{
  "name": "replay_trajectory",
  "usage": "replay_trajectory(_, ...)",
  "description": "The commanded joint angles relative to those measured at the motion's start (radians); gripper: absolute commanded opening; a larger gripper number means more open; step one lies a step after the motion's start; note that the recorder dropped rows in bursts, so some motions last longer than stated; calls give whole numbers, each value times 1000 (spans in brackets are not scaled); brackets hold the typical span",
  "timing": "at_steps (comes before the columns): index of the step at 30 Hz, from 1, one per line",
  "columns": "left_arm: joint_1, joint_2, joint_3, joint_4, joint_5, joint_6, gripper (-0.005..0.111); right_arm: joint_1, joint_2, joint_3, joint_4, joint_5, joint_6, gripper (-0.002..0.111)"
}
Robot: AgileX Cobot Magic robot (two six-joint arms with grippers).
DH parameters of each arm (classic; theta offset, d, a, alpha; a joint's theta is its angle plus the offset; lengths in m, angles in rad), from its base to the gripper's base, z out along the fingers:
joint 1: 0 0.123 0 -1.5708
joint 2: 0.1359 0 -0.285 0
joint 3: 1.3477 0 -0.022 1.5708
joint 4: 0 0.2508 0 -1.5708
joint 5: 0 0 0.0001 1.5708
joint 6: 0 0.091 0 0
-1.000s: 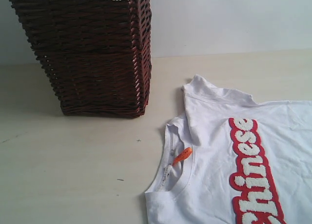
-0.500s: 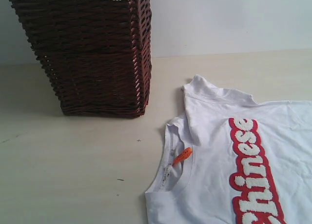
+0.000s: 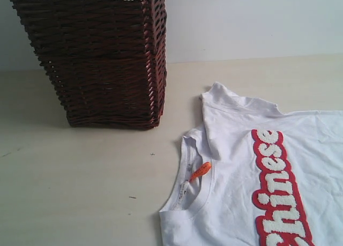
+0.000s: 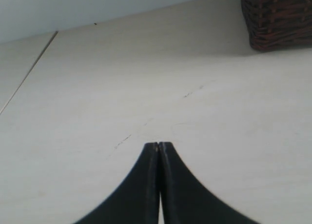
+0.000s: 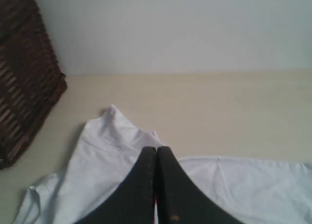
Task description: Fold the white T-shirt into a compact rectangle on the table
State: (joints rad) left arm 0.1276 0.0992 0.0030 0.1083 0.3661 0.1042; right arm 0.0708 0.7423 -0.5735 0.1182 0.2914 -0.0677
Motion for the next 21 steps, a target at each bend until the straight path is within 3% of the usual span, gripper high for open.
replay_trajectory(1,2,2,-3,-9,-3,-6,0,51,-199,66,-11,25,-99,0)
replay_trajectory(6,2,2,-3,-9,-3,-6,0,51,-400,183,-26,22,-287,0)
replay_trajectory(16,2,2,-3,-9,-3,-6,0,-15,-701,217,-97,127,-270,8)
replay_trajectory(19,2,2,-3,-9,-3,-6,0,-15,-742,217,-102,108,-30,8)
replay_trajectory(21,2,2,-3,-9,-3,-6,0,-15,-742,217,-261,173,231,8)
